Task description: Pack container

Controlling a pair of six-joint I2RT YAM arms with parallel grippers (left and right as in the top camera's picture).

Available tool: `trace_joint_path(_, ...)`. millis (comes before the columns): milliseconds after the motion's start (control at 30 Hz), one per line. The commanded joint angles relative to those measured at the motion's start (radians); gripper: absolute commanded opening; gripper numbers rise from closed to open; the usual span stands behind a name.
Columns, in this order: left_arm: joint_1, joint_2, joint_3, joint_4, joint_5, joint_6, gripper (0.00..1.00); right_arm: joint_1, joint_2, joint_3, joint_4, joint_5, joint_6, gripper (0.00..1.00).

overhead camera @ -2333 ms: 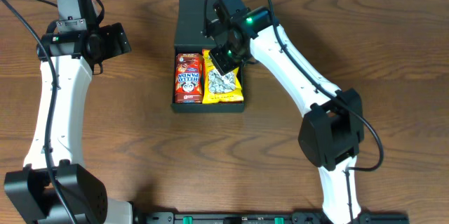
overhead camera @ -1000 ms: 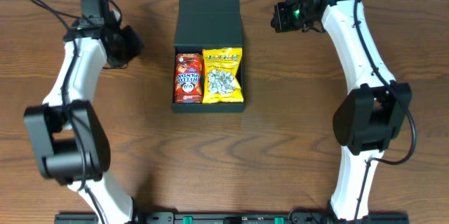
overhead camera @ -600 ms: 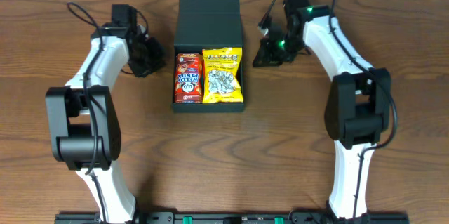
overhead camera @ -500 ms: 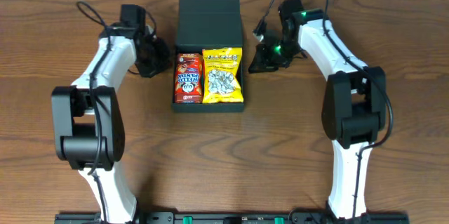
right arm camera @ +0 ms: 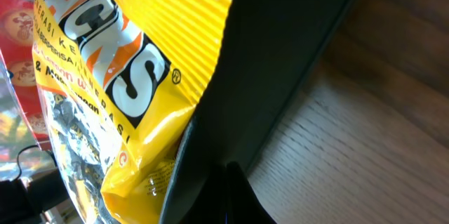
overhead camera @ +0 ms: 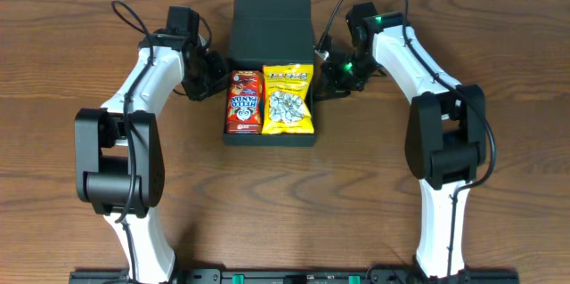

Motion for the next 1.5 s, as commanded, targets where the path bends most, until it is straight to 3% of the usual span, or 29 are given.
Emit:
trace_joint_path(0,-0.059,0.007,-0.003,-0.011,0.073,-0.009,0.06,-0.008,-0.009,0.002,0.004,-0.033,-0.026,0.01)
trace_joint_path(933,-0.07,0.007,-0.003,-0.006,0.056,-0.008,0.06,-0.02,-0.011,0.005,-0.073,0.022,-0.037,0.01)
trace_joint_path(1033,-0.049,-0.006,0.016,-0.007,0.011,-0.005,0.06,-0.037,-0.024,0.039,-0.077,0.049,-0.037,0.01)
trace_joint_path(1167,0.0,-0.057,0.101,-0.002,-0.153,0.002,0.06,-0.079,-0.05,0.148,-0.069,0.187,-0.036,0.01)
trace_joint_path(1233,0.032,-0.059,0.149,0.031,-0.188,0.0,0.06,-0.106,-0.05,0.194,-0.016,0.203,-0.02,0.01)
trace_joint_path(1333,0.093,-0.039,0.154,0.148,-0.122,-0.065,0.06,-0.16,-0.037,0.192,0.158,0.168,0.094,0.01)
trace_joint_path(1467,0.131,0.024,0.154,0.192,-0.013,-0.114,0.06,-0.193,0.018,0.192,0.259,0.03,0.14,0.01)
